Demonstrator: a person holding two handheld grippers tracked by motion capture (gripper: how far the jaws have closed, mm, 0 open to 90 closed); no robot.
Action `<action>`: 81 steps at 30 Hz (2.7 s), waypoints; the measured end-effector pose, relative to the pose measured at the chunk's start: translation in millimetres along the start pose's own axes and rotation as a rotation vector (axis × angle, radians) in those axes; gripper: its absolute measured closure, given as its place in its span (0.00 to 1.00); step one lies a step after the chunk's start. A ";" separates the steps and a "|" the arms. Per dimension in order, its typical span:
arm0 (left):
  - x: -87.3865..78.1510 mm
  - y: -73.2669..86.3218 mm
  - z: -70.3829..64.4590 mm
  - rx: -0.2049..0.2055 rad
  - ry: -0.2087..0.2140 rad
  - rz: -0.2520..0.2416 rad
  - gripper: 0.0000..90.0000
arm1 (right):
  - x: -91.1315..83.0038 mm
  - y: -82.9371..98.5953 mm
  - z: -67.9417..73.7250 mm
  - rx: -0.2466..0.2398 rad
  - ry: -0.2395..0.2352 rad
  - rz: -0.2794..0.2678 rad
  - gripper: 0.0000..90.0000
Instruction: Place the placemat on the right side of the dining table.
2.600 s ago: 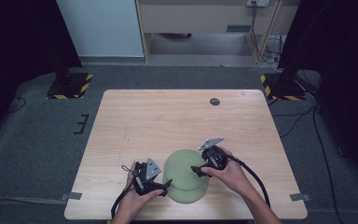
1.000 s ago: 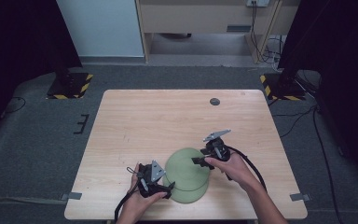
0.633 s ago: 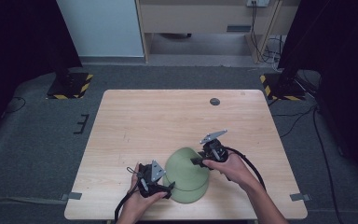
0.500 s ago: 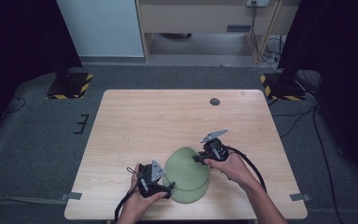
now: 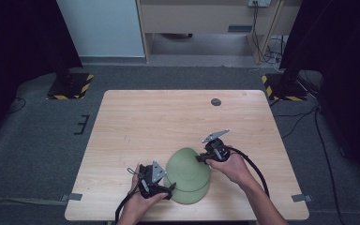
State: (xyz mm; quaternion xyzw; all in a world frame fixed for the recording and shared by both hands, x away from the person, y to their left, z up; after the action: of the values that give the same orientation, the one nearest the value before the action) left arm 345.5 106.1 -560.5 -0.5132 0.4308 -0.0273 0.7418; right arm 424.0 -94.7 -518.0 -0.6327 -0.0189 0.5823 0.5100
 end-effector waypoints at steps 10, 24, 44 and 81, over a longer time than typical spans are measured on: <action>-0.4 -0.1 -0.1 0.000 0.000 0.000 0.01 | -0.9 -1.9 -0.3 -0.006 -0.001 -0.012 0.95; -4.0 -1.4 5.2 -0.010 -0.016 -0.022 0.03 | -14.5 -9.5 1.1 0.010 -0.026 -0.048 0.95; -4.3 -0.3 9.3 -0.019 -0.032 -0.018 0.04 | -36.1 -21.7 -10.4 0.049 -0.006 -0.107 0.95; -10.5 5.3 27.8 -0.065 -0.064 -0.021 0.04 | -53.2 -28.1 -22.7 0.084 0.025 -0.155 0.95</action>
State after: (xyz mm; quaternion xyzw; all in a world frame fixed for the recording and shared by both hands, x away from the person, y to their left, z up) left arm 355.3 134.1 -555.3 -0.5421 0.4021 -0.0047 0.7379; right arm 440.1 -128.3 -465.5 -0.6146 -0.0372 0.5336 0.5797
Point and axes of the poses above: each handheld gripper's, and its own axes: x roughly forward along the jaws, y roughly out of its underside, z roughly to its left, the point moved 5 cm from there along x, roughly forward along the jaws, and after that the axes turned 4 degrees about -z, right-handed, at the moved point
